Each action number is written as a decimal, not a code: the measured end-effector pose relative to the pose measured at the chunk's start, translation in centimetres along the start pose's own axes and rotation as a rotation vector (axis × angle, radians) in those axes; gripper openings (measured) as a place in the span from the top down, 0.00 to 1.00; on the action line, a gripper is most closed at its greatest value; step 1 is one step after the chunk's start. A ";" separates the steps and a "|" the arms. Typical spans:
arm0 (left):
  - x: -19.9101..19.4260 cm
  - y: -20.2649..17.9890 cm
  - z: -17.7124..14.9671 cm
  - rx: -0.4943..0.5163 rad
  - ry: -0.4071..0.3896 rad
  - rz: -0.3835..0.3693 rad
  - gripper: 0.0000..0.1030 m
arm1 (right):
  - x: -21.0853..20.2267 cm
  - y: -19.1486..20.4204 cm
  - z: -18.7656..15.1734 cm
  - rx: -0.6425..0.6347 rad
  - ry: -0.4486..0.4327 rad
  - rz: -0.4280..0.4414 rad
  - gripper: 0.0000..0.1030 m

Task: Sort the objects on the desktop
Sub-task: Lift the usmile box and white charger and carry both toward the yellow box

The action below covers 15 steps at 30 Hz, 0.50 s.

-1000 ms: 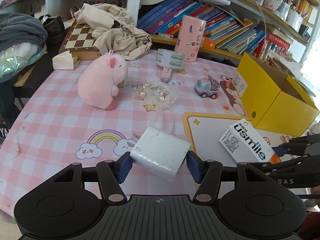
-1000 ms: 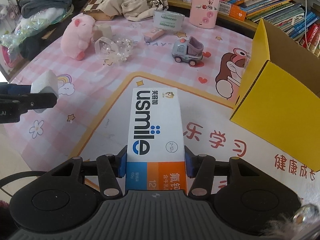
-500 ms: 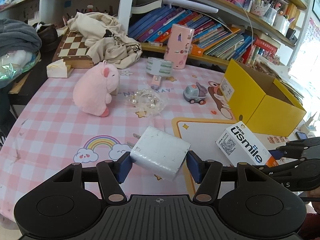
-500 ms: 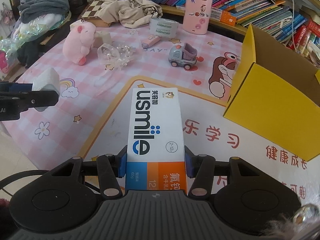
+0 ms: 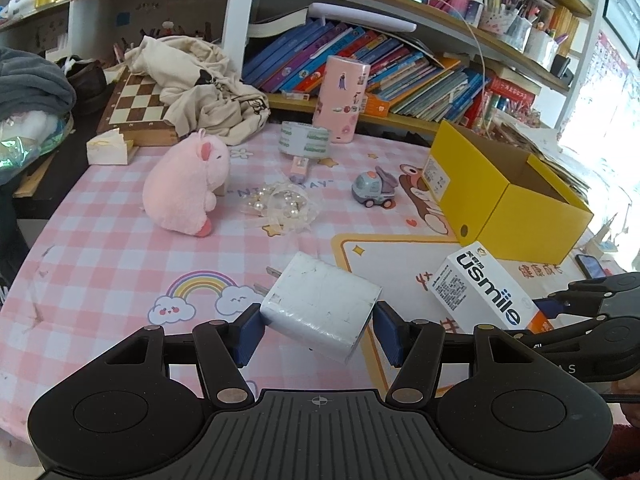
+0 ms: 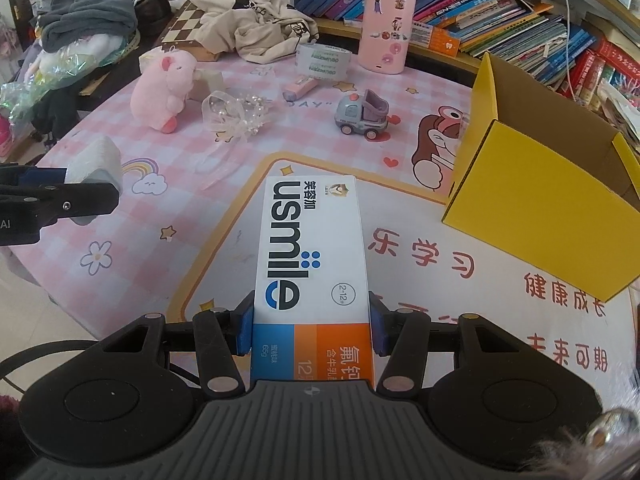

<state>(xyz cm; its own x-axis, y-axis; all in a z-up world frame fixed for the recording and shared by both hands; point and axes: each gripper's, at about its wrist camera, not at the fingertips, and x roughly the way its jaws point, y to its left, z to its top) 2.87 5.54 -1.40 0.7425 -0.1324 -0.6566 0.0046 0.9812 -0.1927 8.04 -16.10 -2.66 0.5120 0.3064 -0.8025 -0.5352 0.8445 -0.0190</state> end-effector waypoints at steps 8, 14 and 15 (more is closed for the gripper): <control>-0.5 -0.2 -0.4 0.016 -0.002 -0.025 0.43 | -0.9 0.1 -1.0 0.026 -0.009 -0.021 0.51; -0.7 -0.8 -0.7 0.032 -0.002 -0.041 0.43 | -1.5 0.0 -1.9 0.047 -0.014 -0.035 0.51; -0.7 -0.9 -0.7 0.035 -0.001 -0.046 0.43 | -1.6 -0.1 -2.2 0.053 -0.013 -0.038 0.51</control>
